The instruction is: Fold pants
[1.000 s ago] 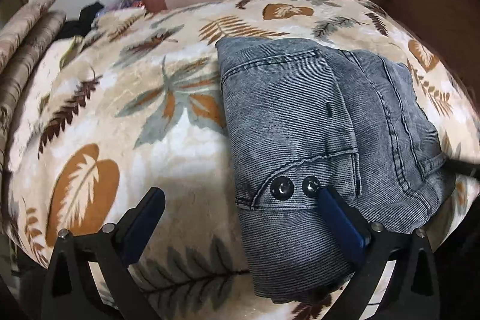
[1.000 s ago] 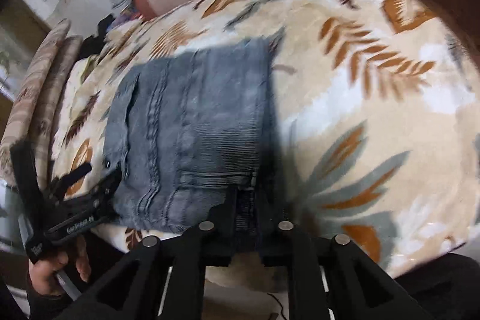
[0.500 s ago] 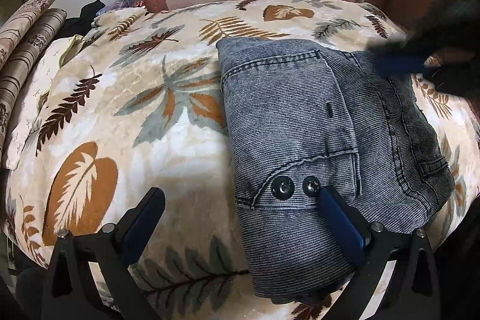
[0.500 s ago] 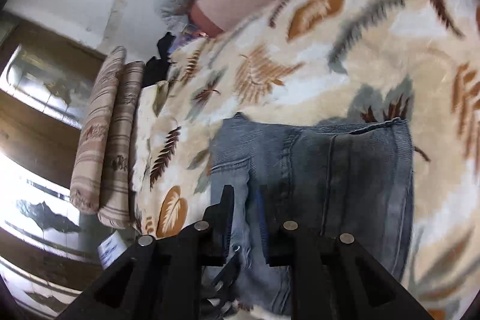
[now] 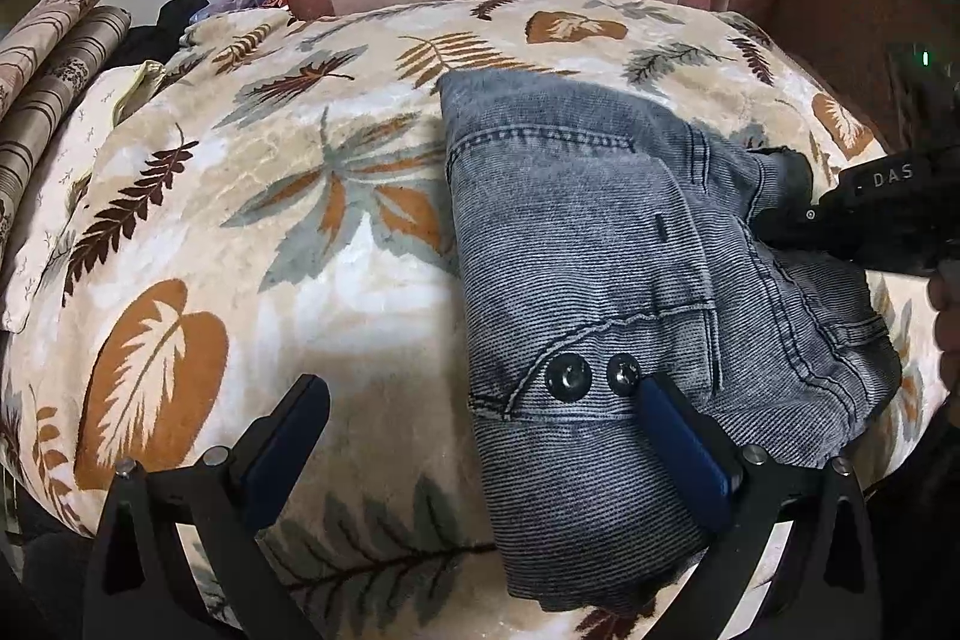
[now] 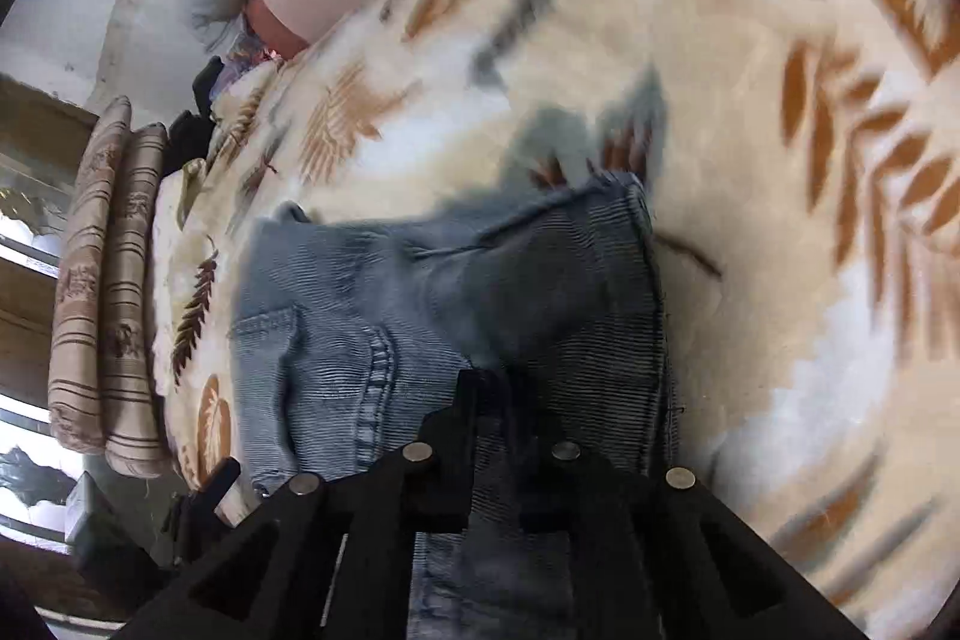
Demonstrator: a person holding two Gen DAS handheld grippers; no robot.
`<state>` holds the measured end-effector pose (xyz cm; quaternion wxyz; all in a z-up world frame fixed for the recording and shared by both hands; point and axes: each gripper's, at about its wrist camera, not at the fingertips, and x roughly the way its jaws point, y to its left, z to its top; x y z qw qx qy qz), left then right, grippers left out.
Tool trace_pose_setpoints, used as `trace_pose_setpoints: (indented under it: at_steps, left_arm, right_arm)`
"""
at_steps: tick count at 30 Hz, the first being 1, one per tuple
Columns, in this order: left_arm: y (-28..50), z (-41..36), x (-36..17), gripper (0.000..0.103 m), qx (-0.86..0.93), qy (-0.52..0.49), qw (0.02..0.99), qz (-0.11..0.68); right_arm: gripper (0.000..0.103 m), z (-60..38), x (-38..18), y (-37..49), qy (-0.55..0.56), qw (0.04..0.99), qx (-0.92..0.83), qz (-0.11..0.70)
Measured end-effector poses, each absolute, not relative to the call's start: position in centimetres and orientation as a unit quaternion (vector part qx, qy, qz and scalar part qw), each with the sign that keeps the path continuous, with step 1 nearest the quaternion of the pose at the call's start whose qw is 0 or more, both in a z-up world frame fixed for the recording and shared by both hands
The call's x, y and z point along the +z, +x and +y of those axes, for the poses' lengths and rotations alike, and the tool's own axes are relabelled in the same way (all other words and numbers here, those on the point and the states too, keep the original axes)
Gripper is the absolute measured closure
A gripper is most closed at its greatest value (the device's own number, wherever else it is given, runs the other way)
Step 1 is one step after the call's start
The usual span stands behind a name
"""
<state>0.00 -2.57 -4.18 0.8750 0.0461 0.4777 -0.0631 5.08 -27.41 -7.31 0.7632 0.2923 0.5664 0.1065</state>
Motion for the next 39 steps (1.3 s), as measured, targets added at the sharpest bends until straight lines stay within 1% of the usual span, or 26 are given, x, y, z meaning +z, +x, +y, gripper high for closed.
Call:
trace_pose_setpoints:
  at_steps: [2, 4, 5, 6, 9, 11, 13, 14, 15, 16, 17, 18, 22, 25, 28, 29, 32, 34, 35, 37, 39]
  left_arm:
    - [-0.2, -2.2, -3.2, 0.001, -0.065, 0.035, 0.876, 0.477]
    - [-0.5, -1.6, -1.8, 0.001, -0.064, 0.019, 0.885, 0.461]
    - [-0.6, -1.5, -1.3, 0.001, -0.062, 0.016, 0.891, 0.449]
    - [-0.6, -1.5, -1.3, 0.001, -0.055, 0.022, 0.892, 0.447]
    - [0.3, -2.4, -4.2, 0.0, -0.055, 0.057, 0.866, 0.494]
    - [0.3, -1.9, -4.5, 0.0, -0.055, 0.029, 0.87, 0.488]
    - [0.4, -1.8, -4.5, 0.0, -0.057, 0.028, 0.868, 0.492]
    - [0.4, -1.9, -4.4, 0.0, -0.058, 0.035, 0.869, 0.49]
    - [0.3, -2.0, -4.4, 0.0, -0.058, 0.038, 0.87, 0.488]
    - [0.3, -2.1, -4.4, 0.0, -0.057, 0.037, 0.871, 0.487]
    - [0.2, -2.0, -4.6, 0.0, -0.057, 0.036, 0.871, 0.486]
    - [0.2, -1.9, -4.6, 0.0, -0.058, 0.034, 0.872, 0.485]
    - [0.2, -1.8, -4.6, 0.0, -0.059, 0.03, 0.872, 0.485]
    - [0.3, -1.7, -4.6, 0.0, -0.061, 0.026, 0.872, 0.485]
    - [0.2, -1.7, -4.6, 0.0, -0.061, 0.027, 0.873, 0.484]
    - [0.2, -1.7, -4.6, 0.0, -0.061, 0.026, 0.873, 0.484]
    - [0.2, -1.8, -4.6, 0.0, -0.06, 0.025, 0.872, 0.484]
    - [0.2, -1.8, -4.5, 0.0, -0.062, 0.025, 0.872, 0.484]
    - [0.2, -1.7, -4.4, 0.0, -0.061, 0.024, 0.873, 0.483]
    - [-0.1, -1.1, -3.6, 0.0, -0.068, 0.005, 0.876, 0.478]
    - [-0.3, -0.4, -2.5, 0.001, -0.065, -0.023, 0.883, 0.465]
  right_arm:
    - [0.098, -28.3, -7.4, 4.8, 0.321, 0.756, 0.107, 0.56]
    - [0.097, -27.7, -6.6, 4.8, 0.291, 0.767, 0.106, 0.562]
    - [0.093, -27.3, -6.2, 4.7, 0.279, 0.77, 0.104, 0.565]
    - [0.093, -27.1, -5.6, 4.6, 0.275, 0.77, 0.103, 0.566]
    - [0.093, -26.9, -2.5, 4.5, 0.265, 0.791, 0.113, 0.54]
    - [0.092, -26.6, -1.1, 5.3, 0.259, 0.803, 0.123, 0.522]
    - [0.087, -26.5, -1.0, 6.1, 0.25, 0.81, 0.113, 0.518]
    - [0.078, -26.9, -2.1, 6.9, 0.242, 0.809, 0.096, 0.527]
    - [0.059, -27.1, -3.4, 7.5, 0.228, 0.806, 0.073, 0.542]
    - [0.06, -27.3, -5.3, 8.3, 0.224, 0.796, 0.053, 0.56]
    - [0.059, -28.1, -6.7, 8.4, 0.256, 0.785, 0.063, 0.561]
    - [0.06, -28.7, -6.8, 8.2, 0.276, 0.784, 0.066, 0.552]
    - [0.059, -27.1, -5.8, 7.9, 0.211, 0.795, 0.063, 0.565]
    - [0.057, -27.2, -5.2, 7.2, 0.235, 0.79, 0.054, 0.564]
    - [0.057, -26.4, -3.2, 6.1, 0.216, 0.805, 0.065, 0.549]
    - [0.055, -26.0, -2.5, 5.7, 0.212, 0.81, 0.072, 0.541]
    - [0.033, -25.8, -1.9, 4.2, 0.215, 0.822, 0.077, 0.522]
    - [0.031, -25.4, -4.4, 4.5, 0.182, 0.808, 0.054, 0.557]
    - [0.022, -25.6, -6.3, 4.7, 0.173, 0.797, 0.051, 0.577]
    - [0.021, -26.2, -6.6, 4.3, 0.189, 0.804, 0.047, 0.561]
    - [0.02, -25.8, -6.0, 4.4, 0.18, 0.798, 0.048, 0.573]
